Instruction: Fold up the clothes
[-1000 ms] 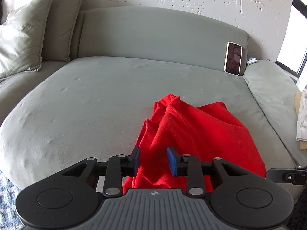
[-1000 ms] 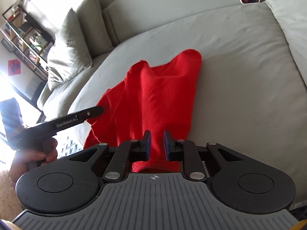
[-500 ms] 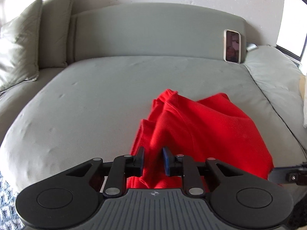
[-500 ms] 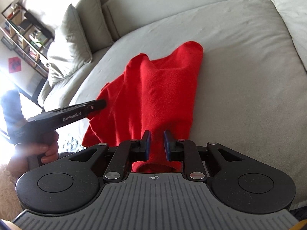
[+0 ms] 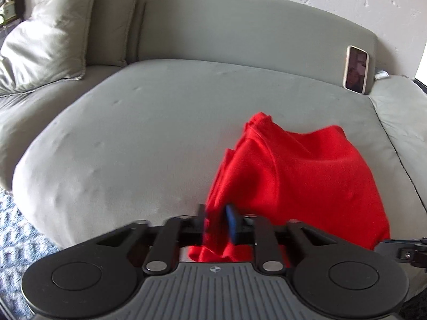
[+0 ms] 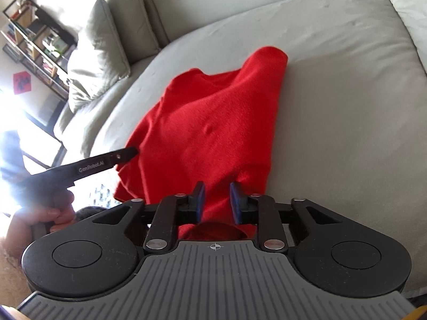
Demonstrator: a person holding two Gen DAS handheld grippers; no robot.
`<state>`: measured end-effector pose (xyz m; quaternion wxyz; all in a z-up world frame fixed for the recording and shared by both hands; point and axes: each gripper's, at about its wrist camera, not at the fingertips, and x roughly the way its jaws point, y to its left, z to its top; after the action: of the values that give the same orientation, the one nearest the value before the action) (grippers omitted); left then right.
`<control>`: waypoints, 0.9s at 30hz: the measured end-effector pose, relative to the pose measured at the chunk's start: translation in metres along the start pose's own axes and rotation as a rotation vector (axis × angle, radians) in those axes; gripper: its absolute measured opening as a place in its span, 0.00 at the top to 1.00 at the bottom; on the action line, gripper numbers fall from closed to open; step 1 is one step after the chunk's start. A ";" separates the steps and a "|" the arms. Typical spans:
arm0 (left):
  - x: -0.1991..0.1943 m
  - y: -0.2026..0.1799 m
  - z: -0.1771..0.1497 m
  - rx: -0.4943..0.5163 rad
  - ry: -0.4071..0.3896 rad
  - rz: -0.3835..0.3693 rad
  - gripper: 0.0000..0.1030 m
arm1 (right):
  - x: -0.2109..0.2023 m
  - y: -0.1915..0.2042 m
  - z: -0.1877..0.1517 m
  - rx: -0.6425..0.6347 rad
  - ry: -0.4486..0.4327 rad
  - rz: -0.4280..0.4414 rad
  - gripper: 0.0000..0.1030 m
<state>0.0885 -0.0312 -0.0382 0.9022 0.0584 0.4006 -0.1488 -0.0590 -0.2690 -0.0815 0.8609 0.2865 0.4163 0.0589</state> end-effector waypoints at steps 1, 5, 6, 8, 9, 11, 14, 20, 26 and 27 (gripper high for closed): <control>-0.006 0.000 0.003 -0.006 -0.015 0.007 0.63 | -0.005 -0.001 0.003 0.001 -0.007 0.005 0.65; -0.026 -0.003 0.020 -0.017 -0.073 -0.018 0.61 | -0.028 -0.005 0.018 0.003 -0.062 0.005 0.64; -0.028 -0.005 0.027 -0.017 -0.084 -0.032 0.60 | -0.033 -0.007 0.022 0.006 -0.078 -0.001 0.64; -0.030 -0.012 0.039 -0.011 -0.102 -0.060 0.56 | -0.041 -0.011 0.033 0.014 -0.108 -0.011 0.63; -0.028 -0.017 0.045 -0.001 -0.106 -0.074 0.53 | -0.044 -0.013 0.039 0.020 -0.122 -0.016 0.62; -0.018 -0.029 0.055 0.020 -0.096 -0.072 0.53 | -0.045 -0.018 0.051 0.034 -0.144 -0.026 0.61; 0.005 -0.043 0.071 0.029 -0.070 -0.052 0.52 | -0.038 -0.026 0.062 0.070 -0.159 -0.043 0.59; 0.064 -0.059 0.102 0.031 0.046 -0.011 0.48 | -0.010 -0.049 0.080 0.149 -0.152 -0.095 0.58; 0.105 -0.052 0.121 0.023 0.129 -0.048 0.44 | 0.016 -0.066 0.106 0.210 -0.183 -0.128 0.55; 0.109 -0.046 0.120 -0.005 0.127 -0.054 0.44 | 0.021 -0.068 0.109 0.222 -0.182 -0.127 0.55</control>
<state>0.2273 -0.1258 -0.0378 0.8707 0.0549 0.4589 -0.1682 0.0270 -0.3669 -0.0791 0.8602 0.3570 0.3578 -0.0680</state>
